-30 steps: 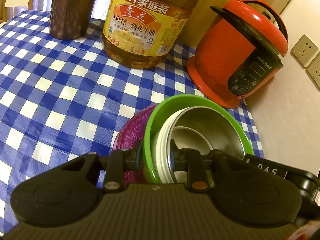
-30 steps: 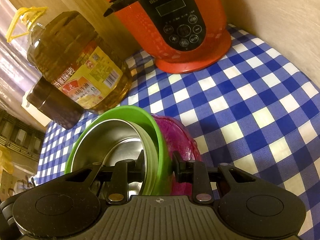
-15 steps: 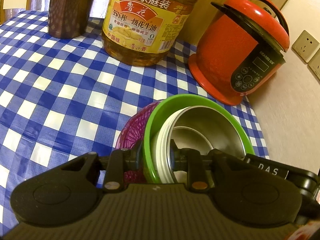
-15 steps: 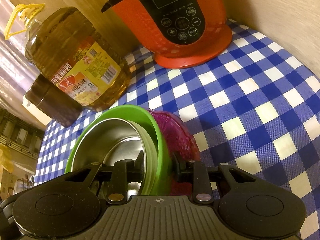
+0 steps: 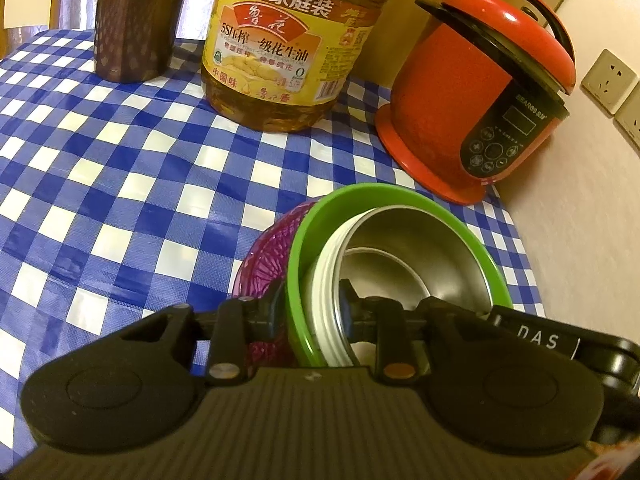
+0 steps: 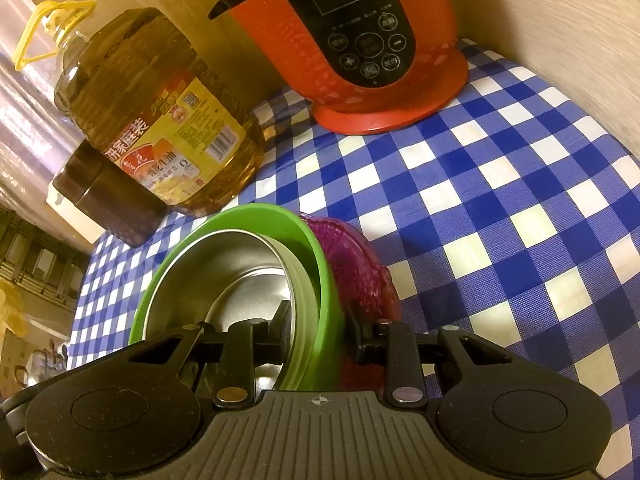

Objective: Organize plates and bowls
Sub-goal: 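Lower the nested green bowl stack onto the pink plates with both tools, then open both tools and pull them back from the green bowl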

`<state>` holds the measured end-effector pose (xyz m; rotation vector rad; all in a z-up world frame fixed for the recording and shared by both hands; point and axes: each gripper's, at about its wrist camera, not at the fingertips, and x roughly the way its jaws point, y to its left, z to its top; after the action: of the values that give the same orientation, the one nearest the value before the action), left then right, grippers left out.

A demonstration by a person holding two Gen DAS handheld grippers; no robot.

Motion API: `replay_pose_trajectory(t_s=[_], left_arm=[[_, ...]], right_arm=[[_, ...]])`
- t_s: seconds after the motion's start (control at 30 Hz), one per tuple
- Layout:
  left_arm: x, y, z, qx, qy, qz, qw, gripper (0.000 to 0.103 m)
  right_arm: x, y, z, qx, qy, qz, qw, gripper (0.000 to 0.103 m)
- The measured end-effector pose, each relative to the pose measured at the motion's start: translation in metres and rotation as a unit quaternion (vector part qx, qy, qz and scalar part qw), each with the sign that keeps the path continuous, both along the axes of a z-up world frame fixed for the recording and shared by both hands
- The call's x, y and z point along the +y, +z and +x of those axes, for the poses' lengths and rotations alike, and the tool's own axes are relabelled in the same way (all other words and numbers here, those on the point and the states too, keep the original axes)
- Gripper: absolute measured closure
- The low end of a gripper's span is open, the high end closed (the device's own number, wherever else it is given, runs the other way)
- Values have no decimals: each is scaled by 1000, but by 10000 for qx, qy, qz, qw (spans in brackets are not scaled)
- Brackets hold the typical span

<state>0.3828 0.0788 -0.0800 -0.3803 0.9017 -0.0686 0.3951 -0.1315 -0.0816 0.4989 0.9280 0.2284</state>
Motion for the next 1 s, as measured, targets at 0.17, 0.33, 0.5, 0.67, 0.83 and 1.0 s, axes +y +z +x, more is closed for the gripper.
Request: replay_pose_trajectory(t_s=[0.17,0.33,0.5,0.67,0.83,1.0], left_arm=[[1,1,-2,8,-19,40,10000,74],[2,4,-5,-8,18,27,10000,72],[5,10,-11,-92,32,52,9999,63],[9,18,-19,-180,76,-22,9998,55],[10,27,-29,-304,80,-16,9995,47],[11,36,-42,-433,110,153,9989,37]], right_arm=[[-1,3,-3,-73,16,19,10000,67],[-2,9,-6,-161,-25,-10,9999,55],[-5,14,-11,-221,-49,-12,9997,52],[-10,17,-16,-276,-64,34,9996,52],[-11,24,-23,-313,-83,37,9995,52],[-13,32,-31,-367,-86,42,9993,51]])
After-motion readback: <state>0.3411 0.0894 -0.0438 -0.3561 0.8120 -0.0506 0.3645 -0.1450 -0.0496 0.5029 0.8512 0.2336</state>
